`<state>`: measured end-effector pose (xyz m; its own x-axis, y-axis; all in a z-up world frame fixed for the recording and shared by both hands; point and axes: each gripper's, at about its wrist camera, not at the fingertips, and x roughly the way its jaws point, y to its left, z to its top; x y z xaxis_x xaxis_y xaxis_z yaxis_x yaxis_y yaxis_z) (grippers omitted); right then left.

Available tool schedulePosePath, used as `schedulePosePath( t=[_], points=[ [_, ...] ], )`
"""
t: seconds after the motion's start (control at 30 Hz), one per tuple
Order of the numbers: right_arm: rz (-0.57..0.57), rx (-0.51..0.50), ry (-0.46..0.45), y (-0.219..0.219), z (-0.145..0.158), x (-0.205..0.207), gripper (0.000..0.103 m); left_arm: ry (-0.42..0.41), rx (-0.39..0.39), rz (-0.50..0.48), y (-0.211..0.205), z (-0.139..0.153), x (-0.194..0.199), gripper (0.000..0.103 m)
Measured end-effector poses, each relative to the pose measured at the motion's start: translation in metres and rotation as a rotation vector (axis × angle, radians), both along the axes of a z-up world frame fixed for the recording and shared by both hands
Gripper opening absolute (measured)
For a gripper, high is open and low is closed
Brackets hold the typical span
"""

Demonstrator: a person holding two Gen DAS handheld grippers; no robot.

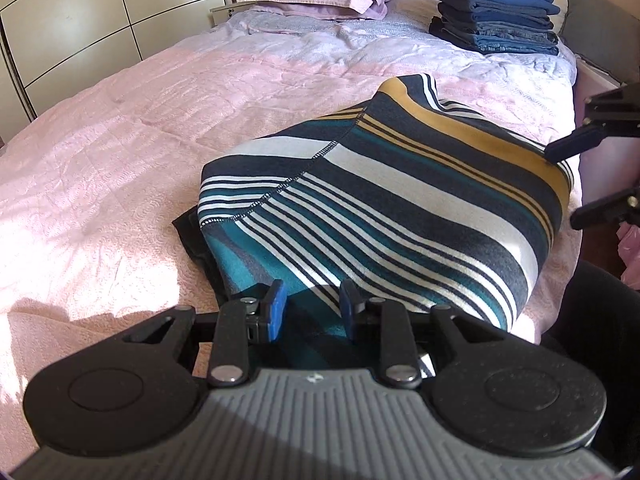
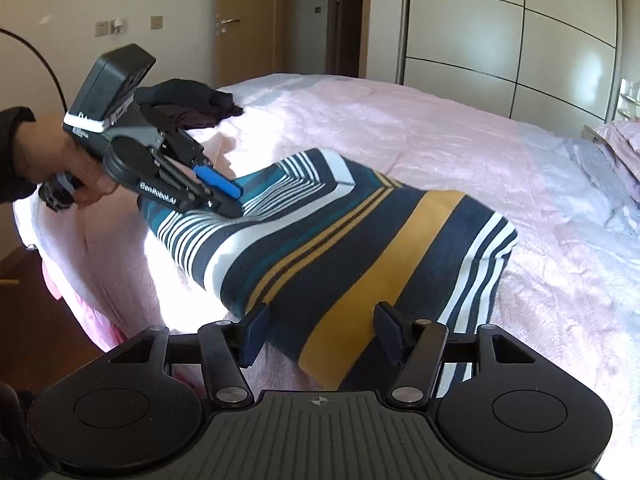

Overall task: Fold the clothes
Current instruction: 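Grasp the folded striped sweater with both tools and lift it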

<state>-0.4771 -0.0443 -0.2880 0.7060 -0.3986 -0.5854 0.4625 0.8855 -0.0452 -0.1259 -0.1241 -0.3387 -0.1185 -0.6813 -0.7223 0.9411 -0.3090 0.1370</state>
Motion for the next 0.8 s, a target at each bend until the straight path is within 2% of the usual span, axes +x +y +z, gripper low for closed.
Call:
schedulePosePath(
  t=[0.13,0.33,0.5,0.57,0.6,0.63,0.77,0.8],
  points=[
    [0.086,-0.149,0.096,0.022,0.000,0.010,0.061,-0.005,0.000,0.000,0.000,0.000,0.000,0.024],
    [0.133,-0.327,0.284,0.033,-0.030,0.034,0.061,-0.008,-0.001,-0.005,0.000,0.001,-0.001,0.024],
    [0.202,-0.531,0.473,0.043,-0.056,0.056,0.061,-0.066,-0.044,-0.049,0.008,0.008,-0.003,0.033],
    [0.206,-0.543,0.482,0.039,-0.058,0.059,0.061,-0.100,-0.070,-0.076,0.014,0.012,-0.005,0.037],
    [0.193,-0.515,0.459,0.034,-0.053,0.057,0.061,-0.120,-0.097,-0.108,0.021,0.017,-0.007,0.042],
    [0.181,-0.487,0.436,0.030,-0.049,0.055,0.057,-0.141,-0.124,-0.142,0.028,0.023,-0.010,0.046],
    [0.133,-0.365,0.349,0.011,-0.026,0.050,0.049,-0.195,-0.235,-0.317,0.062,0.044,-0.031,0.074],
    [0.123,-0.337,0.329,0.006,-0.021,0.049,0.049,-0.203,-0.246,-0.380,0.068,0.046,-0.039,0.078]
  ],
)
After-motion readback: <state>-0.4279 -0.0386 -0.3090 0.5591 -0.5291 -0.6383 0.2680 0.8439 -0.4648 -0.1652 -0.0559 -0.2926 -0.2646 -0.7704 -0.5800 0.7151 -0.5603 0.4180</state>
